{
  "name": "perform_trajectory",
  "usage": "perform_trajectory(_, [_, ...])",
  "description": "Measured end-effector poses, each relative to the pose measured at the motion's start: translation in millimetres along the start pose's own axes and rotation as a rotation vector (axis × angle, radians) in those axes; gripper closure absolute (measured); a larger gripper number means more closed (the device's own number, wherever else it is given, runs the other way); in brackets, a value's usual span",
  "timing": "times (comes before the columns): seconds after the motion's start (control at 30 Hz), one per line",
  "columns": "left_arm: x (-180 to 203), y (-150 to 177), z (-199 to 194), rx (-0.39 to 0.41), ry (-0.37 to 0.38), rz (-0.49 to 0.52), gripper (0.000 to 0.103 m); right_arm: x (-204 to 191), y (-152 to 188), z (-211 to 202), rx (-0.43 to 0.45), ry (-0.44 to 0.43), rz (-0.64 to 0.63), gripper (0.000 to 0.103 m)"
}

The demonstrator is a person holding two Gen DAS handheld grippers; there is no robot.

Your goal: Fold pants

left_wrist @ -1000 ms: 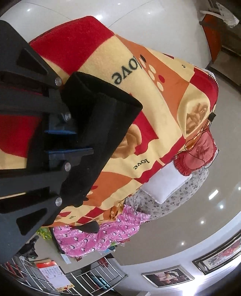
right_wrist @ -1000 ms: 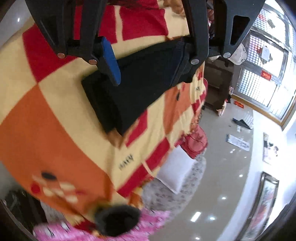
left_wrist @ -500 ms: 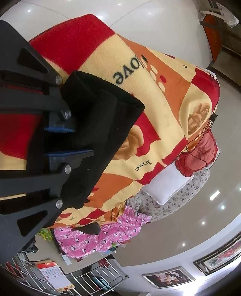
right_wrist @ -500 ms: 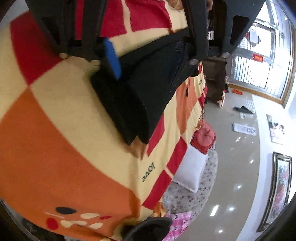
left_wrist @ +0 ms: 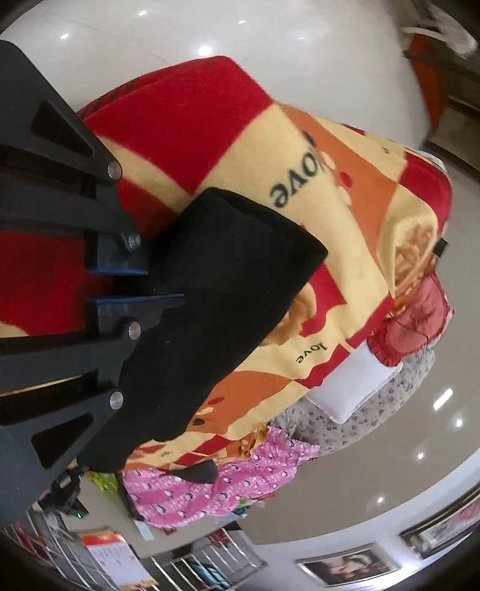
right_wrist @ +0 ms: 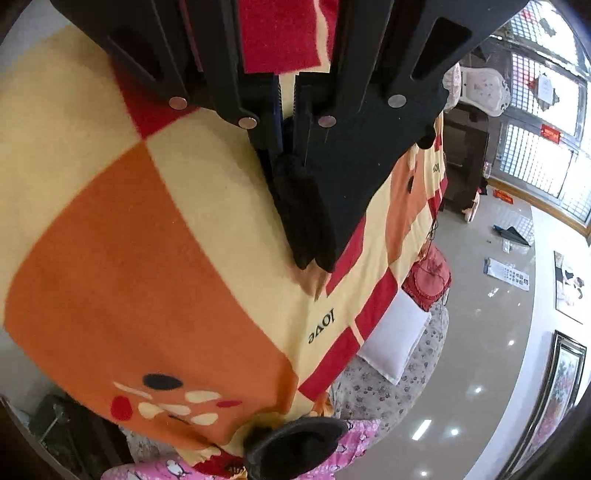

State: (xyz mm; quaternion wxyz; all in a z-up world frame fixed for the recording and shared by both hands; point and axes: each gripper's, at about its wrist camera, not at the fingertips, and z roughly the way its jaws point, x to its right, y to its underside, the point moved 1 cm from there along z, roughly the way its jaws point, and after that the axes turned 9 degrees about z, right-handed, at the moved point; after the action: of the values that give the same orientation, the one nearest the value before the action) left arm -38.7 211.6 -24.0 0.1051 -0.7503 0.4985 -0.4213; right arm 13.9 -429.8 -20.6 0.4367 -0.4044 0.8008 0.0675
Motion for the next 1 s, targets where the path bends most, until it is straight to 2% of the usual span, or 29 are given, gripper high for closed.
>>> perform_trajectory(0.13, [1.1,2.4,-4.2,0.034,-0.007,0.073,0.090,-2.3,1.3,-1.1,0.009,0.006,-0.016,0.098])
perform_trajectory(0.2, [2.6,0.4,-14.2,0.072,-0.081,0.105,0.074,-6.6,2.9,-7.8,0.040,0.036,-0.052,0.095])
perform_trajectory(0.23, [3.8,-2.0,-21.9,0.104,-0.121,0.122,0.069,-11.3,1.9,-14.6,0.077,0.067,-0.083,0.093])
perform_trajectory(0.33, [12.9,-5.6,-49.6,0.250,-0.275,0.182,0.069,-40.3,2.3,-38.8,0.232,0.164,-0.237,0.093])
perform_trajectory(0.37, [19.3,-5.6,-54.8,0.286,-0.277,0.212,0.069,-51.9,4.8,-41.5,0.253,0.164,-0.287,0.093])
perform_trajectory(0.4, [31.3,-4.5,-55.8,0.307,-0.242,0.261,0.068,-71.2,10.4,-39.7,0.256,0.144,-0.365,0.093])
perform_trajectory(0.43, [42.7,-2.4,-51.8,0.302,-0.213,0.312,0.068,-84.2,15.1,-34.9,0.243,0.126,-0.413,0.093])
perform_trajectory(0.53, [67.2,8.3,-27.1,0.232,-0.134,0.436,0.068,-151.1,53.0,6.5,0.105,0.010,-0.646,0.093])
perform_trajectory(0.6, [66.3,13.5,-4.2,0.178,-0.167,0.475,0.068,-186.2,80.6,33.3,0.024,-0.062,-0.769,0.093])
perform_trajectory(0.63, [58.9,12.8,9.4,0.138,-0.191,0.462,0.069,-211.5,102.8,56.6,-0.046,-0.109,-0.857,0.093])
perform_trajectory(0.67, [52.2,11.4,17.3,0.125,-0.200,0.448,0.070,-226.7,119.6,73.8,-0.083,-0.120,-0.917,0.092])
perform_trajectory(0.7, [49.9,8.4,16.9,0.159,-0.204,0.448,0.072,-238.2,133.6,89.3,-0.106,-0.121,-0.955,0.092])
perform_trajectory(0.8, [40.6,-4.2,20.3,0.133,-0.165,0.366,0.075,-261.6,165.5,134.6,-0.206,-0.128,-1.026,0.092])
perform_trajectory(0.83, [39.9,-5.7,21.9,0.129,-0.162,0.362,0.076,-265.6,171.5,151.7,-0.222,-0.094,-1.054,0.094])
perform_trajectory(0.9, [38.7,-7.7,26.5,0.130,-0.159,0.355,0.078,-262.4,167.8,193.9,-0.265,0.064,-1.049,0.098])
perform_trajectory(0.93, [38.8,-8.4,27.6,0.132,-0.159,0.354,0.078,-260.2,159.8,204.6,-0.270,0.036,-1.001,0.102])
perform_trajectory(1.0, [40.7,-5.4,26.2,0.138,-0.158,0.356,0.078,-263.1,152.9,211.1,-0.286,0.044,-0.963,0.103])
